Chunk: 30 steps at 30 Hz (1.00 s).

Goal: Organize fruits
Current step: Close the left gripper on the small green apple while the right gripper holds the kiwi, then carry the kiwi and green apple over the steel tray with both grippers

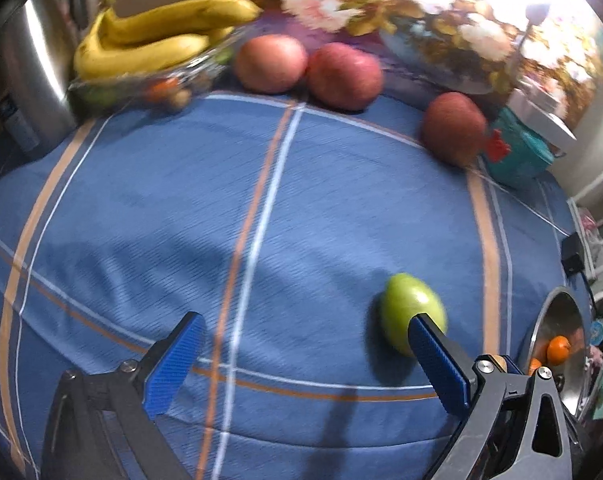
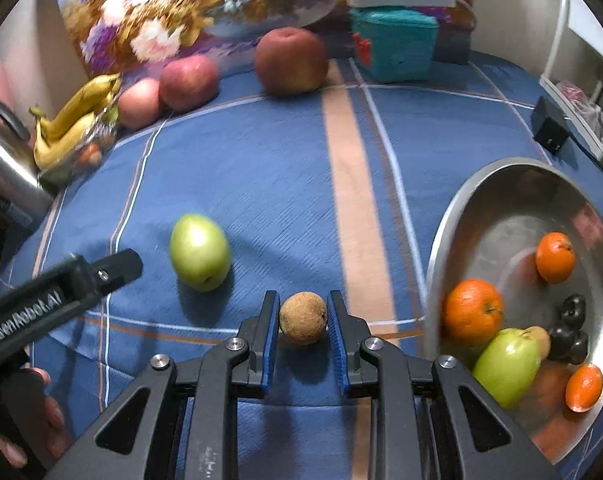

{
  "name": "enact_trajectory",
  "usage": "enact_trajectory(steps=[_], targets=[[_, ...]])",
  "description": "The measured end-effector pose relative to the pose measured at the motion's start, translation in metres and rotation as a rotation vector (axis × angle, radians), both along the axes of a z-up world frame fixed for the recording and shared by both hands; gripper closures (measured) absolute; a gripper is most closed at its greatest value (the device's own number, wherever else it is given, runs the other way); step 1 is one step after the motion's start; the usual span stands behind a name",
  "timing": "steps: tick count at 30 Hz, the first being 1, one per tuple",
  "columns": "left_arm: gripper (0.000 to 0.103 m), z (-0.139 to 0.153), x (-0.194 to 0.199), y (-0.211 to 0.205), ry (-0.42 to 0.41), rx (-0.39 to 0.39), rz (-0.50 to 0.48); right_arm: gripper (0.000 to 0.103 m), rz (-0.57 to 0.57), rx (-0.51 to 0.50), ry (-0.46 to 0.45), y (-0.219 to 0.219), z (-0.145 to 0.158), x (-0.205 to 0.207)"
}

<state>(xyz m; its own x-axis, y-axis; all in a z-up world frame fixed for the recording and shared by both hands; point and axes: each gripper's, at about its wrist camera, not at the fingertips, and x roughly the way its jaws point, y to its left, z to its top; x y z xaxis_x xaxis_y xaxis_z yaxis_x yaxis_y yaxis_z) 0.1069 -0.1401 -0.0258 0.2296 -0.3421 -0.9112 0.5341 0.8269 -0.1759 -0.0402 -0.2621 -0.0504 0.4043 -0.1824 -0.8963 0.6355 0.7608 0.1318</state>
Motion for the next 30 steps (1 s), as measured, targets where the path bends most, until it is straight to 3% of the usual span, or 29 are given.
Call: enact_trajectory(steps=[10,12,17,30], targets=[[0.027,-0.004,-0.015,-0.035,0.029,-0.069,-0.091,0.078,-0.058,0.001,-0.060,-0.019,0.020,-0.017],[0.038,-0.005,-0.018,-0.038,0.031,-0.073,-0.100,0.078,-0.059,0.003,-0.065,-0.020,0.021,-0.019],[0.057,-0.009,-0.022,-0.043,0.052,-0.098,-0.110,0.078,-0.061,0.003,-0.077,-0.021,0.025,-0.022],[0.059,0.006,-0.021,-0.029,0.054,-0.132,-0.081,0.078,-0.065,0.002,-0.088,-0.020,0.027,-0.022]])
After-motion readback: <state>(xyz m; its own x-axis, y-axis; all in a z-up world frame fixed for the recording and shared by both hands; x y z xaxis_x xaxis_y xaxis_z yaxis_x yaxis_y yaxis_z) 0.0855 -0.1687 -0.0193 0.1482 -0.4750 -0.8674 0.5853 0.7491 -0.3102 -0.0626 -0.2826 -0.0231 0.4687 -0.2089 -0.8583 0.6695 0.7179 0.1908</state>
